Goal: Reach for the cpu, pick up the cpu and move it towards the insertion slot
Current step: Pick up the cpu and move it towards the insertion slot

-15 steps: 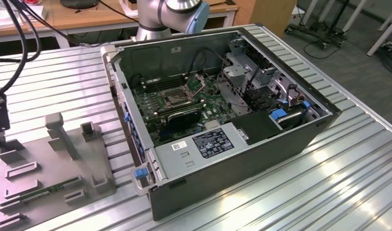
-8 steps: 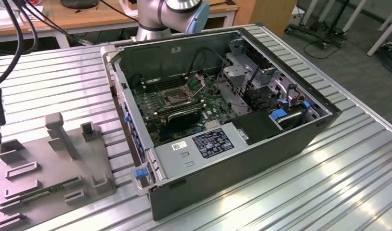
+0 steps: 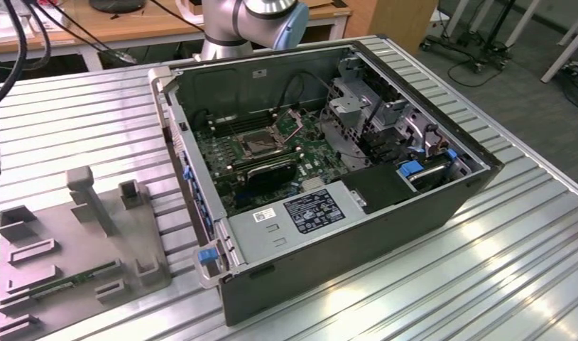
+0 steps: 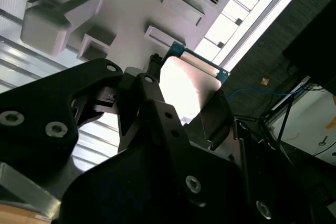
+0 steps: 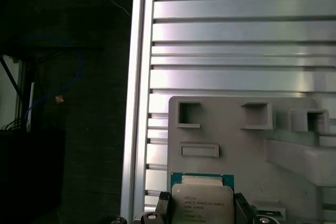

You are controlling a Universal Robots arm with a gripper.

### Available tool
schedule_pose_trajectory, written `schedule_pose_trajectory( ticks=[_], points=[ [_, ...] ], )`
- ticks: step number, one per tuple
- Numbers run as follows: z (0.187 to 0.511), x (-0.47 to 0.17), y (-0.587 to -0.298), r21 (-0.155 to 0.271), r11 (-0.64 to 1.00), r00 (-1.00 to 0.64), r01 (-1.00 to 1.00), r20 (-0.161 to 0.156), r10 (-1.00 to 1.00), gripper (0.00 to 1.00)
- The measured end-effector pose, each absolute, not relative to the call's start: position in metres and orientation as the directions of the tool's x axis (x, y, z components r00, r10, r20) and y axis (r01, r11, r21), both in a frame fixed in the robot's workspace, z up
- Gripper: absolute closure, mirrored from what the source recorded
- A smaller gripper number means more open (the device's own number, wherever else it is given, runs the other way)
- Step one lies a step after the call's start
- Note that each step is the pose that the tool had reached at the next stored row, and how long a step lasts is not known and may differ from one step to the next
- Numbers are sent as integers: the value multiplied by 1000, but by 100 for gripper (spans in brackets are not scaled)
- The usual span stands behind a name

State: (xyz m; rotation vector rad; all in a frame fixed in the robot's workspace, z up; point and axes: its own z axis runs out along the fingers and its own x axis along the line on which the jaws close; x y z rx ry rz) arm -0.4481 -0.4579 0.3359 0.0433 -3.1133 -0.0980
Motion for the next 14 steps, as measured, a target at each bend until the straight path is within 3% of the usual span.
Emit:
schedule_pose_trajectory(
  ticks=[14],
  points=[
    [355,-448,-458,60,998,-999,-27,26,-29,45]
  ],
)
